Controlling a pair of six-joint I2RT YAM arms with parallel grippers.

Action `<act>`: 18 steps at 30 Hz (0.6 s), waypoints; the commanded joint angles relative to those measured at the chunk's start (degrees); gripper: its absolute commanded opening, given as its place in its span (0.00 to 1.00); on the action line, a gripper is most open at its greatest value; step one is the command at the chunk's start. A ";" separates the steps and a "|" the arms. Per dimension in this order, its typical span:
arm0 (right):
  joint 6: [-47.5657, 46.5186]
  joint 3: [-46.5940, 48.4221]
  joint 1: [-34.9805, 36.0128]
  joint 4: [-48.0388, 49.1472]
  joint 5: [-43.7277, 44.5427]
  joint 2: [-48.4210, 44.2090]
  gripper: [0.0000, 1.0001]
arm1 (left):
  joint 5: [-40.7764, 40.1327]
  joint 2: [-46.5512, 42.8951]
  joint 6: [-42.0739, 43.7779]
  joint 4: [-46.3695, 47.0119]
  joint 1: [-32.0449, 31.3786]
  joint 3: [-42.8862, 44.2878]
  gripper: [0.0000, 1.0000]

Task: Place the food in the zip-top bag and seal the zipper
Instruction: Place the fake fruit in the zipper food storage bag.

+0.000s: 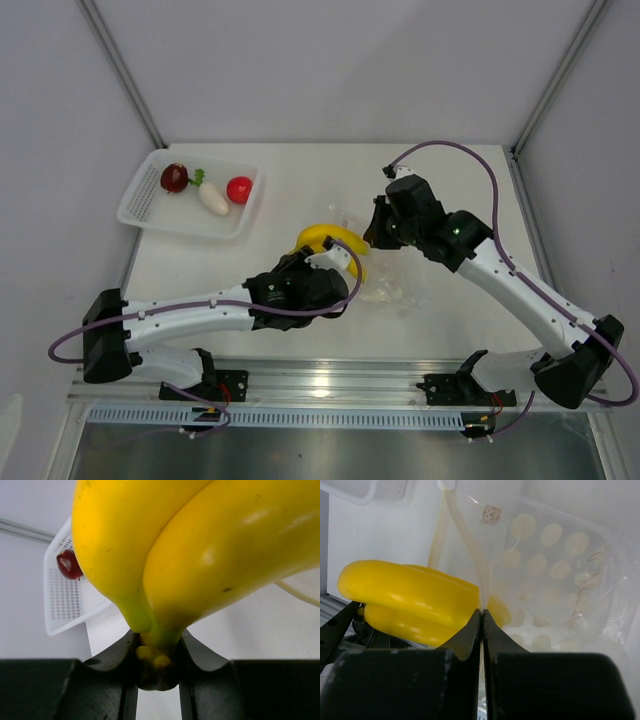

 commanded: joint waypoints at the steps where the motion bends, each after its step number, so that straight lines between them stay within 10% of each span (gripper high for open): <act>1: 1.15 3.04 -0.29 0.62 -0.53 -0.56 0.00 | 0.07 -3.60 5.54 7.30 -0.74 -2.14 0.01; 15: 1.23 3.56 -1.17 2.99 -4.48 0.05 0.00 | -3.62 -1.77 18.21 17.76 -4.69 -2.23 0.01; 18: 1.59 3.91 -1.78 2.99 -4.93 -0.30 0.00 | -5.38 -1.67 18.74 19.79 -4.78 -2.59 0.14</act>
